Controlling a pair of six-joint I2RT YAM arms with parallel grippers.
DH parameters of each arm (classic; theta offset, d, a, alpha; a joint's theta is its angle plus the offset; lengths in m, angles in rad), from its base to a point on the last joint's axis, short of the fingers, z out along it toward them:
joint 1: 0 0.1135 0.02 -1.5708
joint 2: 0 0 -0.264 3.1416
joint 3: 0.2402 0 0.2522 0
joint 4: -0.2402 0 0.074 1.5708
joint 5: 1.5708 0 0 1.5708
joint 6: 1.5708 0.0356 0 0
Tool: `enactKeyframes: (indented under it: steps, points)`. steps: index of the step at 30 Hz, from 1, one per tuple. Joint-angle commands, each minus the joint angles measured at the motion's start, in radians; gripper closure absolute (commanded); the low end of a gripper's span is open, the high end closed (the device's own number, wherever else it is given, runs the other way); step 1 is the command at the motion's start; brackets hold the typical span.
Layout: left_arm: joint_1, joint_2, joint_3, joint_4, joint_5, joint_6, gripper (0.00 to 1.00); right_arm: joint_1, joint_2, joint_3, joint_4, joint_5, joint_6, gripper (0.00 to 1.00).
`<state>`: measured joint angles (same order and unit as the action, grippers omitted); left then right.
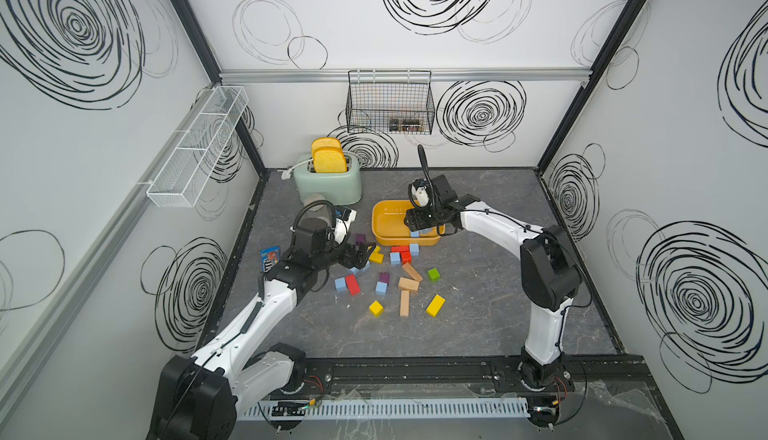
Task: Pick out the blue building blocks
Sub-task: Place the building block in the storage box, then pick up the building block from the center of the board.
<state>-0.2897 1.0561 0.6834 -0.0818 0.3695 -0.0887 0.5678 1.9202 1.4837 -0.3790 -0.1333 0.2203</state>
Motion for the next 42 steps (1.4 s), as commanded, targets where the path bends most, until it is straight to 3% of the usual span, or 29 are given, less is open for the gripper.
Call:
enactKeyframes:
  steps: [1, 6, 13, 28, 42]
  points:
    - [0.008, -0.026, 0.035, -0.018, -0.02, 0.011, 0.04, 0.003, -0.033, -0.01, -0.005, -0.025, -0.004, 0.24]
    - [0.014, -0.053, 0.039, -0.053, -0.023, 0.015, 0.04, 0.001, -0.082, -0.067, 0.019, -0.047, 0.001, 0.18]
    - [0.015, -0.089, 0.066, -0.161, -0.054, -0.002, 0.04, 0.003, -0.212, -0.19, 0.082, -0.088, 0.027, 0.01]
    - [0.002, -0.139, 0.062, -0.32, -0.192, -0.098, 0.04, 0.024, -0.464, -0.436, 0.124, -0.11, 0.046, 0.02]
    - [0.022, 0.023, 0.058, -0.354, -0.22, -0.317, 0.04, 0.055, -0.646, -0.624, 0.152, -0.119, 0.065, 0.02]
